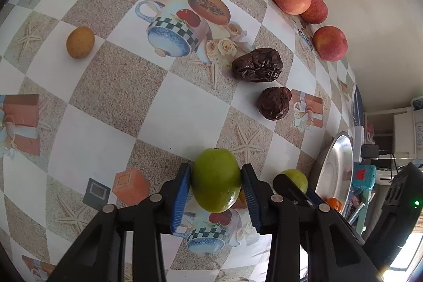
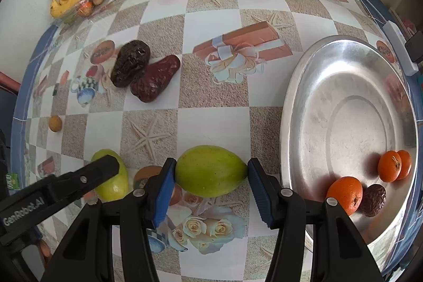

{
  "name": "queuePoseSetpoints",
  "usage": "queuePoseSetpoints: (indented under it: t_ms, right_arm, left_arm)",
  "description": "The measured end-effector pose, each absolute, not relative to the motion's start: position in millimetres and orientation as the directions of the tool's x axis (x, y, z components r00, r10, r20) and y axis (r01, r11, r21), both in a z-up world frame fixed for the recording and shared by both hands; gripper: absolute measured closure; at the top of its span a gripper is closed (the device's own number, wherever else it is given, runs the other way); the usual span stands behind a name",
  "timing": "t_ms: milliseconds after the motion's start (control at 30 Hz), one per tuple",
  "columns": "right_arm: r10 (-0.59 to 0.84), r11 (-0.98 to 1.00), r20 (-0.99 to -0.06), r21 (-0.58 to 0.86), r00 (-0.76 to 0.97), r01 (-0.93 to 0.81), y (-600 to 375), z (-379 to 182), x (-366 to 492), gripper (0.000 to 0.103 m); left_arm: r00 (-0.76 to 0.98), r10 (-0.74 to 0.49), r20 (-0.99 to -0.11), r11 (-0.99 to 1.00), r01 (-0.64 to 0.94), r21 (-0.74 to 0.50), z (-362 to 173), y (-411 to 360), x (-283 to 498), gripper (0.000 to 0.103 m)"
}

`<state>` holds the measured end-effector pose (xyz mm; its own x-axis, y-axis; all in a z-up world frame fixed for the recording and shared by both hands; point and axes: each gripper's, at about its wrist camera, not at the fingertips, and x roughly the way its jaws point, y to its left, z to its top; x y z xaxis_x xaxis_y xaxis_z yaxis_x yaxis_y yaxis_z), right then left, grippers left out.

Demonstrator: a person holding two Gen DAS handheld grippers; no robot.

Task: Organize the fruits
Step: 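Close the left tool on a green jujube while the right tool grasps a large green jujube, then carry both green jujubes over the steel plate and open both tools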

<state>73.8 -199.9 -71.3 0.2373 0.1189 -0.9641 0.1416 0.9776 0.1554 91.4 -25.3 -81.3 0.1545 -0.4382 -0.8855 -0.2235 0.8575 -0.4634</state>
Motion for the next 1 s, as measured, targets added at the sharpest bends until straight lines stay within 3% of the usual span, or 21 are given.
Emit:
queuePoseSetpoints:
  t_ms: [533,1000]
  right_arm:
    - [0.130,0.965,-0.932,0.197,0.338,0.172,-217,-37,71,0.046]
    - [-0.056,0.862,-0.928,0.141,0.368,0.488,-329,-26,40,0.046]
  left_arm:
    - [0.240,-0.483,-0.842,0.852,-0.096,-0.515,-48,-43,94,0.061]
    - [0.207,-0.607,-0.767,0.794,0.195,-0.576,-28,-139,83,0.061]
